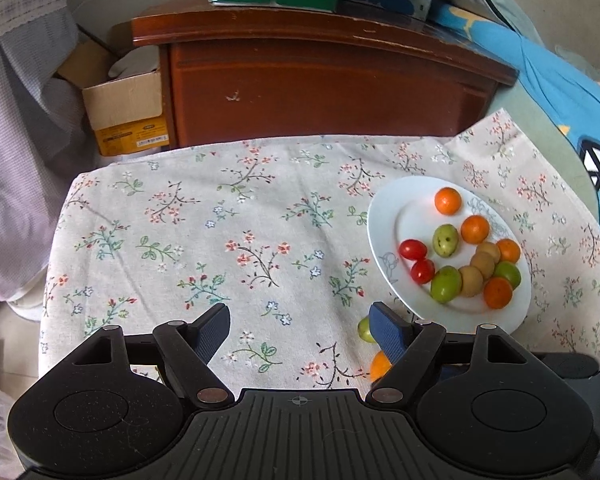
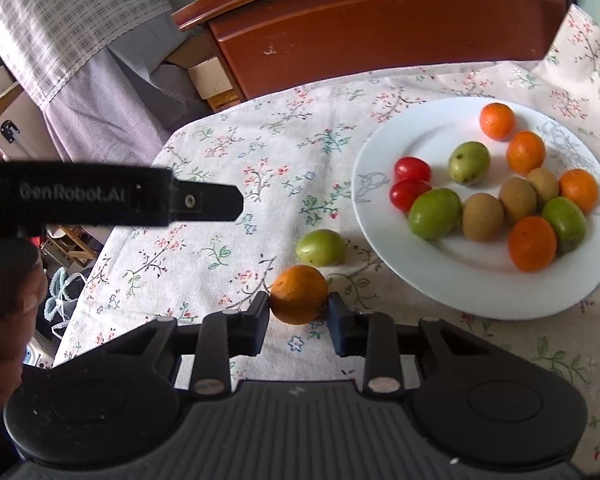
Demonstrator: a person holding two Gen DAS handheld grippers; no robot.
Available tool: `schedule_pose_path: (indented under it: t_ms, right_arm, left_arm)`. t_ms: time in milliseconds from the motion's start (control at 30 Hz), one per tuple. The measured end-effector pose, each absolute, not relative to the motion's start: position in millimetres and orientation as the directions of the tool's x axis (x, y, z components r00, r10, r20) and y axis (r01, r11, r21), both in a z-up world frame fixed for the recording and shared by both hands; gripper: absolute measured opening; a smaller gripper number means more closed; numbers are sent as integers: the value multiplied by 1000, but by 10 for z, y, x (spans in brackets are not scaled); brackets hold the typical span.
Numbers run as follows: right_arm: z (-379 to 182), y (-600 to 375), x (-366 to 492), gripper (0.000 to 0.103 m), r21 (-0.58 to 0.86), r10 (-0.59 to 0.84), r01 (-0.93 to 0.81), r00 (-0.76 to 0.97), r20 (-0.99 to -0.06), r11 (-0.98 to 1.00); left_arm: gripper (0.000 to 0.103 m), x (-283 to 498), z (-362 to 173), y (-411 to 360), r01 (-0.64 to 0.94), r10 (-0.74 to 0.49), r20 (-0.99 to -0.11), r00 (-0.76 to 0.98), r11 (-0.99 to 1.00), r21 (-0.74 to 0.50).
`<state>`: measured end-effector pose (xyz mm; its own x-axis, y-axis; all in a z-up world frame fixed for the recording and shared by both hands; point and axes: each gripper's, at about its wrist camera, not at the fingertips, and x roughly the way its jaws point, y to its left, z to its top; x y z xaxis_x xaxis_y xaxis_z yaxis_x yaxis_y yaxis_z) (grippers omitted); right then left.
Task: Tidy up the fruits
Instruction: 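Move both grippers back toward the orange and green plum beside the plate, then grasp the orange with the right gripper while the left grasps the green plum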
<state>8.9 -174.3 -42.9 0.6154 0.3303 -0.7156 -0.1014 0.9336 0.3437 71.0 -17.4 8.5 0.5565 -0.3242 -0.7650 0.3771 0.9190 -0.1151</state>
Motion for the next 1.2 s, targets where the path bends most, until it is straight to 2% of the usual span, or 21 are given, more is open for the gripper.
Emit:
schedule_pose_path:
  t_ms: [233, 400, 600, 667, 767, 1000, 1200]
  right_arm:
    - [-306, -1929, -66, 31, 322, 266, -29, 636, -725, 946]
    - [-289, -2132, -158, 31, 357, 259, 26, 640, -724, 934]
    - [-296, -2237, -192, 31, 368, 254, 49, 640, -725, 929]
    - [-296, -2251, -196, 31, 371, 251, 55, 641, -725, 927]
    - [-292, -2265, -199, 31, 375, 251, 61, 643, -723, 925]
    - [-319, -2285, -184, 31, 390, 257, 76, 635, -729, 918]
    - [-325, -2287, -172, 31, 392, 257, 80, 633, -730, 916]
  left_arm:
    - [77, 636, -37, -365, 450, -344, -763, 547, 889, -78]
    - [74, 592, -156, -505, 490, -357, -760, 544, 870, -57]
    - [61, 576, -260, -647, 534, -386, -749, 538, 844, -51]
    - [51, 575, -293, -682, 546, -391, -752, 531, 837, -49]
    - [43, 592, -354, -717, 550, -388, -760, 520, 833, -49]
    - [29, 604, -388, -767, 565, -405, -748, 525, 824, -49]
    - [27, 579, -384, -772, 560, -405, -743, 533, 827, -49]
